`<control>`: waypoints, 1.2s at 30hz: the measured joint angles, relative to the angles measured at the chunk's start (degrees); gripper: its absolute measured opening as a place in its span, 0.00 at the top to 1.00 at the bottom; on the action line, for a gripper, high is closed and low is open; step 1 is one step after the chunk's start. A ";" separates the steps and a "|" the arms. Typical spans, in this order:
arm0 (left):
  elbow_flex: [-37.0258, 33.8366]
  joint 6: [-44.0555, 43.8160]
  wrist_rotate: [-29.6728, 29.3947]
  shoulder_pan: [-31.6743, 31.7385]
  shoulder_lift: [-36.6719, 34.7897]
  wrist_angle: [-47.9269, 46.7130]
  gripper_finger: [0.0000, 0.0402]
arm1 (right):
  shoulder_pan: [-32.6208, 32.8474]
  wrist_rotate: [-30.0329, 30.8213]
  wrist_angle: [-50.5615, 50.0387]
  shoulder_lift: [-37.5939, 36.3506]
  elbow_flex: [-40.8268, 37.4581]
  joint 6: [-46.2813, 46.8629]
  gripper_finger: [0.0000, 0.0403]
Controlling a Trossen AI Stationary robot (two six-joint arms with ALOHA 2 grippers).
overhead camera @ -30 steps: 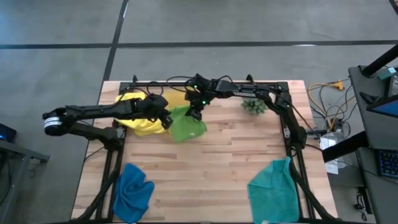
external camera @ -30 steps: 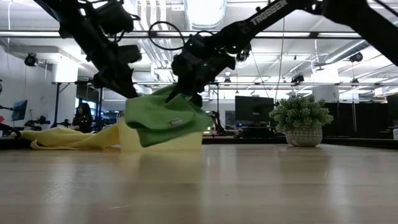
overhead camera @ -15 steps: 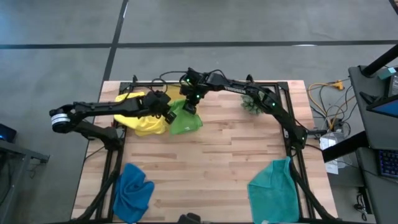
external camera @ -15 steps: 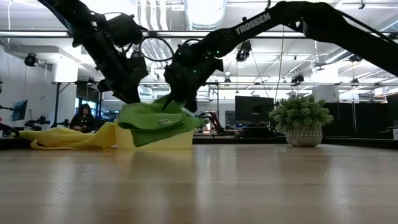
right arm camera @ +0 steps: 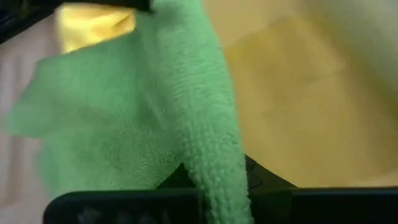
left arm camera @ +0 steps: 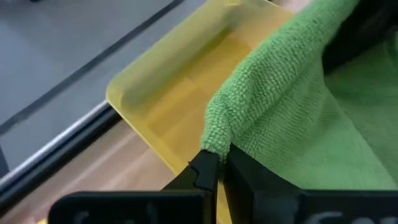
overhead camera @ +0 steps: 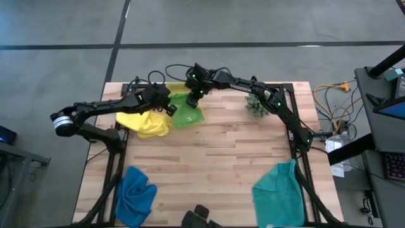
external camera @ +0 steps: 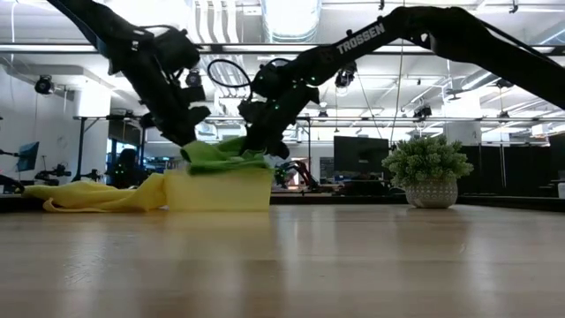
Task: Fold microfiber towels
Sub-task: Put the green microfiber cloth into the yellow bin, then adjust the yellow bin
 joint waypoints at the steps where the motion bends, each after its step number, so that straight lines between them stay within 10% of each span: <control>1: 0.01 0.67 -0.06 0.53 0.75 1.27 1.00 | -0.05 1.13 0.44 0.00 0.00 0.03 0.98; 18: 0.72 9.30 0.15 3.24 12.06 10.87 0.99 | -0.89 5.56 1.46 0.00 -0.57 -2.67 0.89; 36: 0.70 10.07 -1.29 9.82 4.86 12.78 0.70 | -1.76 1.47 -4.09 -0.15 2.04 -14.27 0.61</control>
